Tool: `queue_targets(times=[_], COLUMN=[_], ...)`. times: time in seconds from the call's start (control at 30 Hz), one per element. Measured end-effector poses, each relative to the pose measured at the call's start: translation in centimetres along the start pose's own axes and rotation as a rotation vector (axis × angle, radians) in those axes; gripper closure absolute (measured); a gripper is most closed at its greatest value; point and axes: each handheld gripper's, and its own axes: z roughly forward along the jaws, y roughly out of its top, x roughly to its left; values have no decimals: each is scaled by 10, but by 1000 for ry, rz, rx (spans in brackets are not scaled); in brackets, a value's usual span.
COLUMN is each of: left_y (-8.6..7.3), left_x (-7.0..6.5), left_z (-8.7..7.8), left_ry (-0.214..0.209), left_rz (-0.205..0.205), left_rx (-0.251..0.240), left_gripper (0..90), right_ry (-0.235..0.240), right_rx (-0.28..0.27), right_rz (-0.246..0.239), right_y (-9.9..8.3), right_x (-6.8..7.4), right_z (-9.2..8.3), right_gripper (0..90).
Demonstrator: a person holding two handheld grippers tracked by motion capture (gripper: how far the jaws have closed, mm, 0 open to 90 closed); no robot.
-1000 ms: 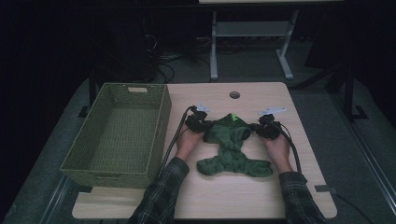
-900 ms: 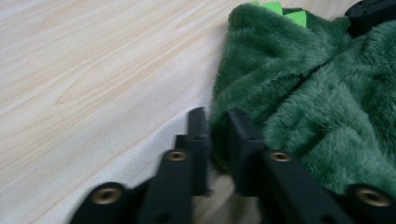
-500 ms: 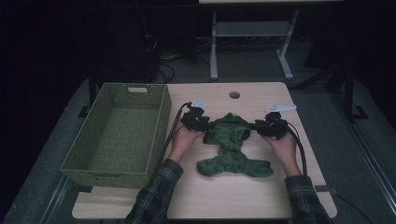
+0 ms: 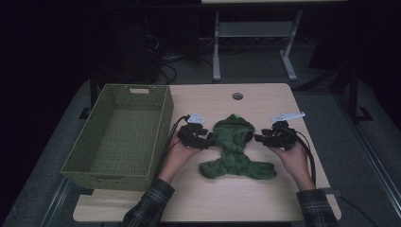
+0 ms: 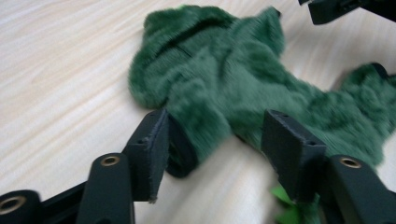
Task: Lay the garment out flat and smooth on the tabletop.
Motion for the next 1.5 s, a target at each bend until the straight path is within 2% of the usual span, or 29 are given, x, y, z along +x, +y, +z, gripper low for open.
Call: queue_targets(times=[0.1,0.17,0.3,0.37,0.43,0.47,0.67,0.9,1.1,1.2,1.23,1.37,1.5], left_y=[-7,-12,-24,-30,-37,-39,-64,-91,-103,-108,-111,-114,-115], left_x=[-4,-8,-18,-24,-29,-31,-48,-66,-71,-73,-73,-72,-71], left_z=[-7,-11,-16,-20,-24,-26,-34,-37,-37,-35,-34,-36,-37], left_ry=[19,12,9,11,14,19,36,47,51,55,52,51,44], left_rz=[9,1,19,28,31,44,50,79,90,96,85,99,104], left_rx=[2,3,17,22,16,18,12,37,57,68,67,62,62], left_gripper=[368,341,291,265,250,235,139,129,128,128,128,128,129], right_ry=[-14,-5,3,19,37,40,76,113,148,184,191,220,264], right_rx=[2,9,-4,5,-10,-11,2,-10,-14,-21,-26,-31,-26], right_rz=[-12,-10,-24,-32,-40,-43,-66,-91,-135,-149,-155,-167,-198], right_y=[-5,-7,-14,-17,-20,-21,-24,-23,-21,-20,-20,-18,-15], right_x=[3,5,13,16,21,23,36,53,73,82,84,100,120], right_z=[-3,-6,-12,-12,-13,-14,-15,-17,-14,-11,-10,-9,-2], right_gripper=[509,502,517,516,534,534,529,532,538,547,553,574,580])
